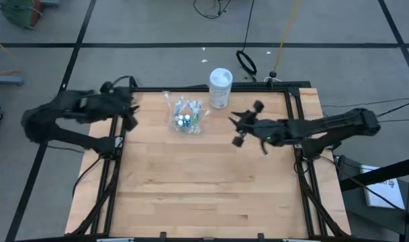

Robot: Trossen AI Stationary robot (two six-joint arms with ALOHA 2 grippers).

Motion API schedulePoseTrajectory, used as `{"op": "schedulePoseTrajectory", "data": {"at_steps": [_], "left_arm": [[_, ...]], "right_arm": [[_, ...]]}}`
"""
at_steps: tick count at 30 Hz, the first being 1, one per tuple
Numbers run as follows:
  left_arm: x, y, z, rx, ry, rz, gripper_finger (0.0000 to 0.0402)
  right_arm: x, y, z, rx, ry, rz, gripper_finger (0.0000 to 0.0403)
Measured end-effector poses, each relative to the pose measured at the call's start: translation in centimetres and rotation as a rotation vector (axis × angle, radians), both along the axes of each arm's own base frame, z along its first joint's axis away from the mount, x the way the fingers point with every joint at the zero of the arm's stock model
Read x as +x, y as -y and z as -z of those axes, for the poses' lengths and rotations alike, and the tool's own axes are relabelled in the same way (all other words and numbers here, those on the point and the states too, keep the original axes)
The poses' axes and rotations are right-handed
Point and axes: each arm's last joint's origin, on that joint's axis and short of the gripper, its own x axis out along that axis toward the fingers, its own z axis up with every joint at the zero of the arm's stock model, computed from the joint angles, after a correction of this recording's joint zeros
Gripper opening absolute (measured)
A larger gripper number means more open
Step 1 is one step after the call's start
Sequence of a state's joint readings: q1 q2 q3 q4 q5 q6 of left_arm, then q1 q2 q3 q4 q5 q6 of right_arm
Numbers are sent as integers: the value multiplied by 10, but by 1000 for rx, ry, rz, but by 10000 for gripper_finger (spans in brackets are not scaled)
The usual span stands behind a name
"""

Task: Pick & Place toothbrushing station
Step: Return to Home Position

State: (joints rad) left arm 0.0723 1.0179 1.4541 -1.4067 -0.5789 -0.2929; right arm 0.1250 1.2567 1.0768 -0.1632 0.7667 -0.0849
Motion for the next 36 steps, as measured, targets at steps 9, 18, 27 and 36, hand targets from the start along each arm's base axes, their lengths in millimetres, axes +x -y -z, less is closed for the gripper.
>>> {"op": "schedulePoseTrajectory", "data": {"at_steps": [9,18,27,36], "left_arm": [[-58,14,41,96,486,359,182],[-71,15,91,95,517,422,182],[-65,16,127,137,514,450,182],[-53,16,173,138,586,442,182]], "right_arm": [[-73,0,41,147,125,-419,70],[-131,11,62,80,404,-505,65],[-157,15,94,23,448,-494,65],[-162,15,115,2,431,-498,66]]}}
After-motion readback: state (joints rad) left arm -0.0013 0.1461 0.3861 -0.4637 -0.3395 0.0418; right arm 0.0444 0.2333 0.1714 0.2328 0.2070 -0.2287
